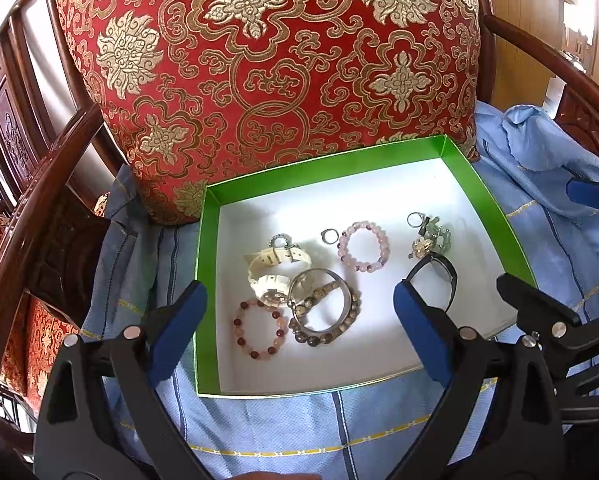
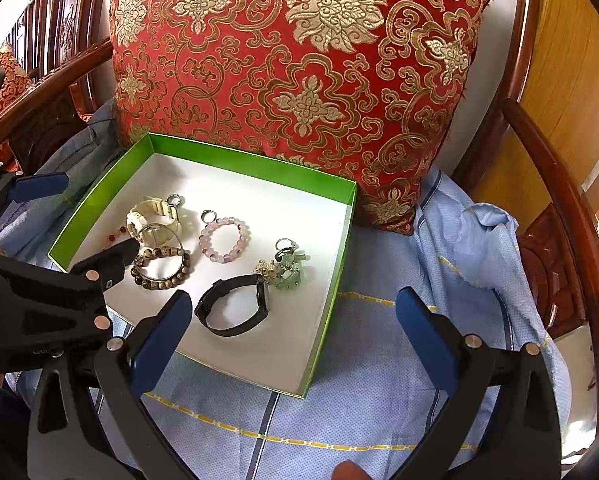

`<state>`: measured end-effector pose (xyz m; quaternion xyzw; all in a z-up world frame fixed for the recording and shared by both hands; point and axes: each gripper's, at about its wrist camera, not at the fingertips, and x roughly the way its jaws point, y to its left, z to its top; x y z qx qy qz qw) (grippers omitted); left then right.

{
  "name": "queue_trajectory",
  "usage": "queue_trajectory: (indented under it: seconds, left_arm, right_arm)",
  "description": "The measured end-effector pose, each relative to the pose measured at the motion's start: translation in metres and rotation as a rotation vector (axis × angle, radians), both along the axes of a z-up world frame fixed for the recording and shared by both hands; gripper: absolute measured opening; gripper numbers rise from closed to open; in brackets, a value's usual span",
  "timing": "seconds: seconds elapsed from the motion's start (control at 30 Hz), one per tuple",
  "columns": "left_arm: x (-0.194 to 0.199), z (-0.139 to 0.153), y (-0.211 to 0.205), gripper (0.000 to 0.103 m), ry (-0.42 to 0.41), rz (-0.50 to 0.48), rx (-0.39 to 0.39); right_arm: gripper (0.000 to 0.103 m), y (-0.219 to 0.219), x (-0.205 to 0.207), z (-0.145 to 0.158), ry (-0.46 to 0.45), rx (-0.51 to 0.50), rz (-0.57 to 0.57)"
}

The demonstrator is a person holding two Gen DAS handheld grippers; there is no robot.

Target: Organize jewelry

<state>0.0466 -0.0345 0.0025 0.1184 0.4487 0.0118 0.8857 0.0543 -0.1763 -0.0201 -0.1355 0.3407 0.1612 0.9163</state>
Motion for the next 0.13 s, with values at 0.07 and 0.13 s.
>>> queue_trajectory:
  seconds: [0.07, 0.13]
  left_arm:
    - [-0.001, 0.0014, -0.0014, 0.093, -0.013, 0.002, 0.011]
    - [-0.0027, 0.0032, -0.0033, 0.093, -0.032, 0.002, 0.029]
  right_arm:
    - [0.099, -0.0001, 0.0006, 0.0003, 0.001, 0.0, 0.003]
    - [0.099, -0.0006, 0.0007, 0.0004, 0.001, 0.0, 0.003]
